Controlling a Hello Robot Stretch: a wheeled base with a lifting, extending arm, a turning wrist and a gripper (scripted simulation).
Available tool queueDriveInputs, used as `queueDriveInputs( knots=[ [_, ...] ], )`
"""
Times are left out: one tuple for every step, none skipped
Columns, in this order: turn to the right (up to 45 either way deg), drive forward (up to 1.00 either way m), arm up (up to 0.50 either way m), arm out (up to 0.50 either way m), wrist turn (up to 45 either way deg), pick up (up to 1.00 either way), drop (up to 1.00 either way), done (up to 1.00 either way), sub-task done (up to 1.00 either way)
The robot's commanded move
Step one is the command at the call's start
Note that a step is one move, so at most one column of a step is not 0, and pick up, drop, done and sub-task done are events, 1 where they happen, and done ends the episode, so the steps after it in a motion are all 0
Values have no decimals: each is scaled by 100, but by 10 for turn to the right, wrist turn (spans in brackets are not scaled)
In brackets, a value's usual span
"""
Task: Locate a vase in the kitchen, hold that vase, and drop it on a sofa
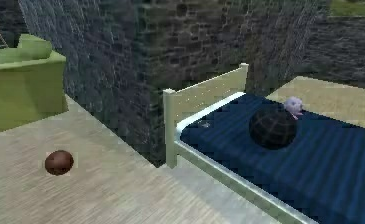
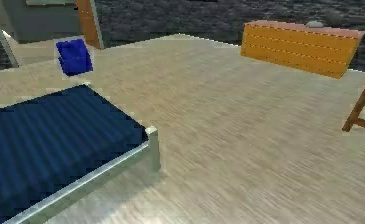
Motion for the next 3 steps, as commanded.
queueDriveInputs(
  knots=[
    [450, 0, 0, 0, 0, 0, 0, 0, 0],
    [450, 0, 0, 0, 0, 0, 0, 0, 0],
    [240, 0, 0, 0, 0, 0, 0, 0, 0]
  ],
)
